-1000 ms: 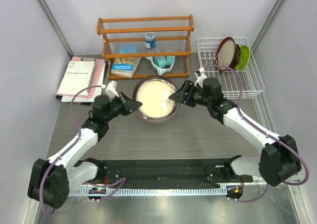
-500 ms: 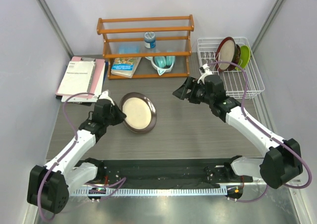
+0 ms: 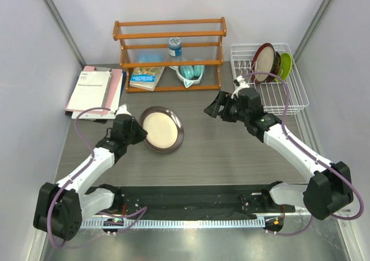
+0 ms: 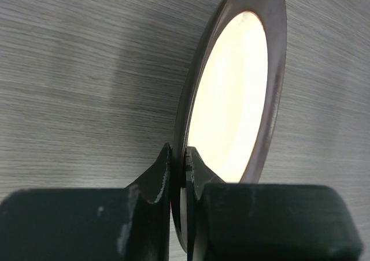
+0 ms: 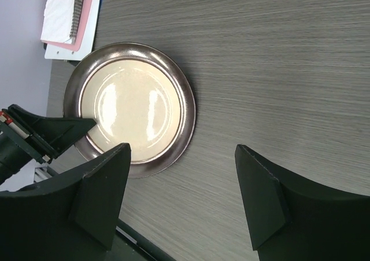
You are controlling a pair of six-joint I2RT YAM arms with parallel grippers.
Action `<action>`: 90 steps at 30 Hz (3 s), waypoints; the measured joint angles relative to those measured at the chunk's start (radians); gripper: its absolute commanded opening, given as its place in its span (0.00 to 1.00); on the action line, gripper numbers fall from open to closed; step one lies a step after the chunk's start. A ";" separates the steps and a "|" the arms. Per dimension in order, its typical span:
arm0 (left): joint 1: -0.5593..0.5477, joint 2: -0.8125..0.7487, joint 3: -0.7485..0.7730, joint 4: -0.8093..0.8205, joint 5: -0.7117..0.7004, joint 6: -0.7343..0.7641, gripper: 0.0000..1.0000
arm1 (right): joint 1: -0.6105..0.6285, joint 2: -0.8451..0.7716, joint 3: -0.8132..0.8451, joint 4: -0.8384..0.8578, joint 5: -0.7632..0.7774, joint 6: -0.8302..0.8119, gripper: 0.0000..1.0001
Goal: Unload the plates from the dish rack
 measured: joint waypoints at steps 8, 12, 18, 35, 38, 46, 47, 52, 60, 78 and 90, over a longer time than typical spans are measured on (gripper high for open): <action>0.000 0.095 0.039 0.028 -0.068 -0.019 0.00 | -0.005 0.000 0.000 -0.021 0.016 -0.021 0.79; 0.000 0.167 0.077 0.060 -0.092 -0.033 0.00 | -0.007 0.000 0.000 -0.028 0.020 -0.027 0.79; -0.002 0.256 0.140 0.082 -0.130 -0.041 0.00 | -0.013 0.000 0.000 -0.033 0.024 -0.038 0.79; -0.002 0.286 0.140 0.087 -0.147 -0.142 0.00 | -0.025 0.040 0.000 -0.034 0.023 -0.045 0.79; -0.009 0.282 0.139 0.072 -0.165 -0.168 0.00 | -0.025 0.040 0.000 -0.033 0.023 -0.045 0.79; -0.017 0.336 0.234 -0.035 -0.196 -0.182 0.00 | -0.025 0.040 -0.008 -0.032 0.019 -0.045 0.79; -0.018 0.344 0.247 -0.048 -0.200 -0.182 0.00 | -0.025 0.040 -0.010 -0.032 0.019 -0.045 0.79; -0.029 0.356 0.270 -0.072 -0.212 -0.180 0.00 | -0.026 0.040 -0.014 -0.032 0.017 -0.045 0.79; -0.033 0.333 0.243 -0.034 -0.198 -0.147 0.00 | -0.026 0.040 -0.028 -0.028 0.011 -0.045 0.79; -0.064 0.341 0.307 -0.126 -0.259 -0.130 0.00 | -0.026 0.040 -0.033 -0.025 0.011 -0.048 0.79; -0.031 0.277 0.148 0.083 -0.128 -0.105 0.00 | -0.026 0.040 -0.040 -0.024 0.007 -0.052 0.79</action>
